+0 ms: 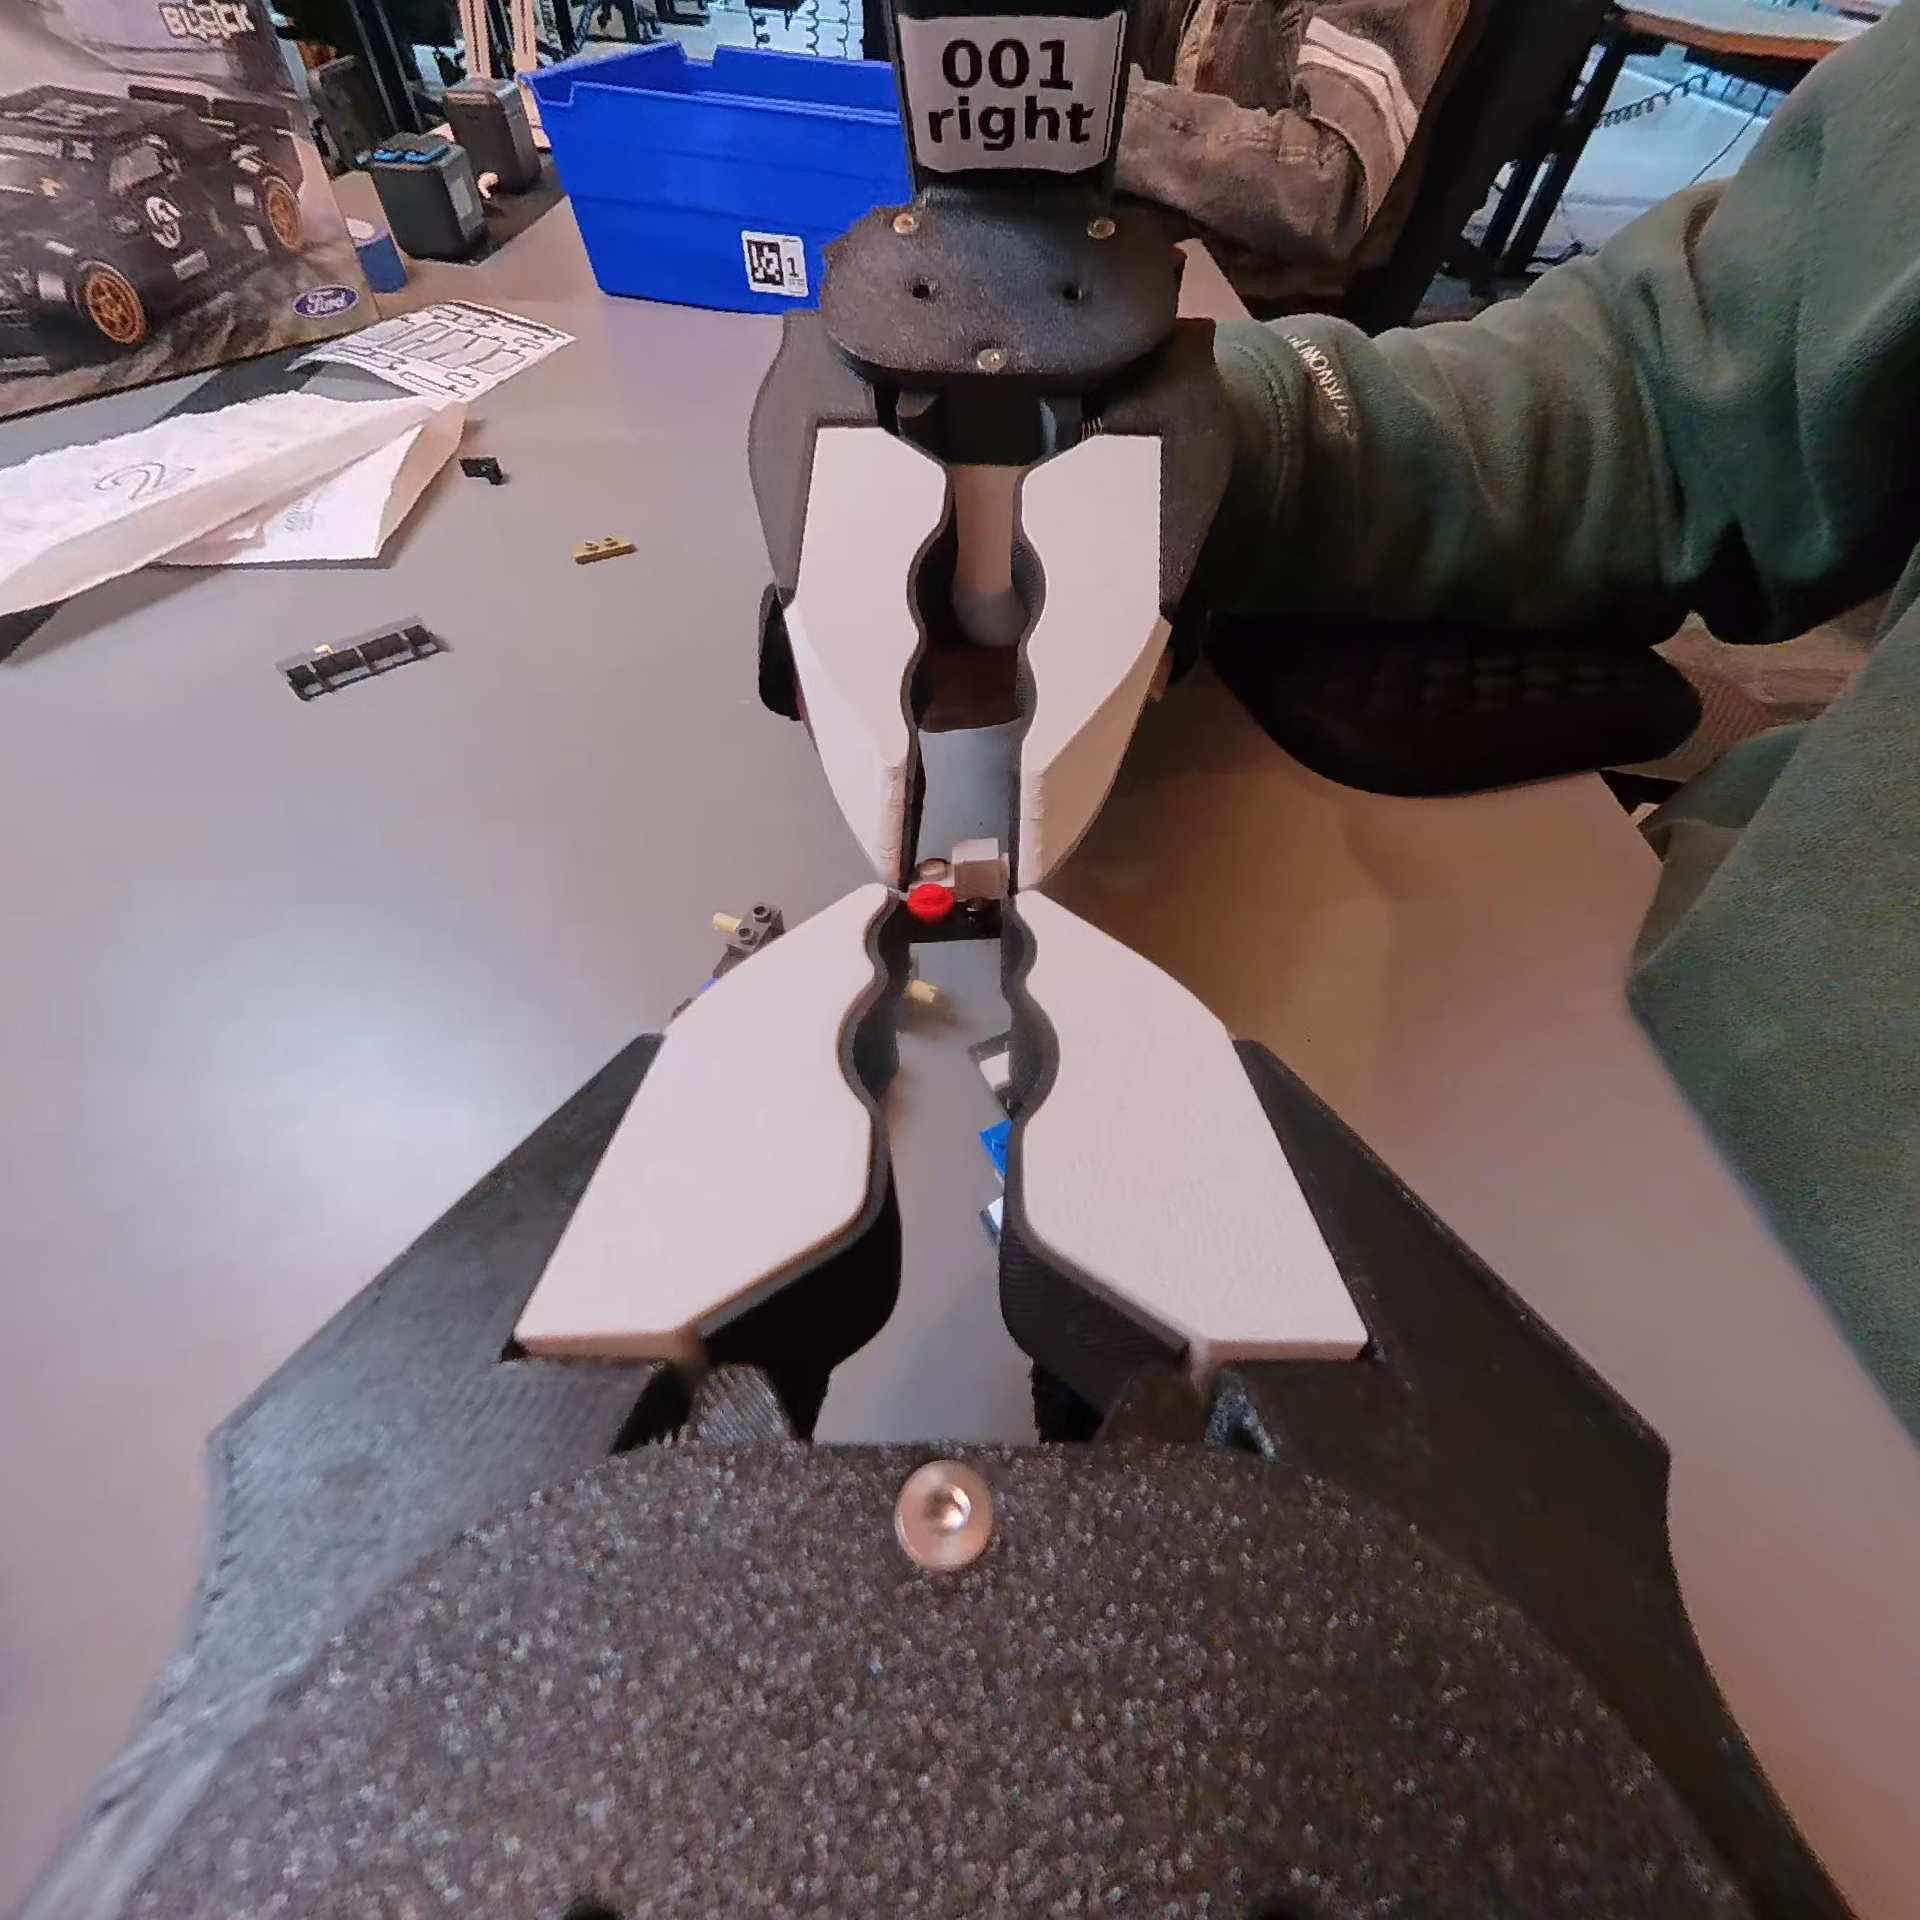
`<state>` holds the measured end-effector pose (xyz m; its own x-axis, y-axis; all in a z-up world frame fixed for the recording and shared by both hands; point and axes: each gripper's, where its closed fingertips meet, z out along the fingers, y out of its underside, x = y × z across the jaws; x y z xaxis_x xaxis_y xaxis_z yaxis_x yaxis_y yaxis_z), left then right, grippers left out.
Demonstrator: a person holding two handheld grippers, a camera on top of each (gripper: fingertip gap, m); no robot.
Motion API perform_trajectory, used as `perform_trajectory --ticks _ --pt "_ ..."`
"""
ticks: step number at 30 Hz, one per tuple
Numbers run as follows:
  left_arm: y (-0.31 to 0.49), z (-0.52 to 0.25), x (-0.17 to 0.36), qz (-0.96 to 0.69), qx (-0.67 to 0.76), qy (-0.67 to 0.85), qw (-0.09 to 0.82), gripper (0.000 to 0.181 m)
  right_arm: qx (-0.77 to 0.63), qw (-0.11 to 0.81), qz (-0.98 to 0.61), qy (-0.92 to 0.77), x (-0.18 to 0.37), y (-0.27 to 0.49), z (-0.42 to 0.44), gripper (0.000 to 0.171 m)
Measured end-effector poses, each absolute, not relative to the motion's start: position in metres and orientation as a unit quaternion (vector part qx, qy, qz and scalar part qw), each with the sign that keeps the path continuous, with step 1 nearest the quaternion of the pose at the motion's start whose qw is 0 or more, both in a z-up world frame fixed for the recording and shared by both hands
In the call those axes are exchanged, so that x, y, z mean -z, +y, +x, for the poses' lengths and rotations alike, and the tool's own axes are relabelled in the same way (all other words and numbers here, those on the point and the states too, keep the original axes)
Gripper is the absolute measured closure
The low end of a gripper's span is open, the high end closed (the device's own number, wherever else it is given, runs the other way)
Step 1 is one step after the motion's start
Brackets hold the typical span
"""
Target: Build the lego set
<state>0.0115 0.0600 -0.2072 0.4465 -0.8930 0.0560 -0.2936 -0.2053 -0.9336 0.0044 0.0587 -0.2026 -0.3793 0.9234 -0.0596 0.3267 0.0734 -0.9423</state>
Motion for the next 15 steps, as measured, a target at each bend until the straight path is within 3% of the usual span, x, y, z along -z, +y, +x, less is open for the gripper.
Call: perform_trajectory --ticks 15 --pt "0.056 0.012 0.220 -0.686 0.187 0.515 0.478 0.164 -0.496 0.263 -0.474 -0.679 0.210 0.052 0.007 0.154"
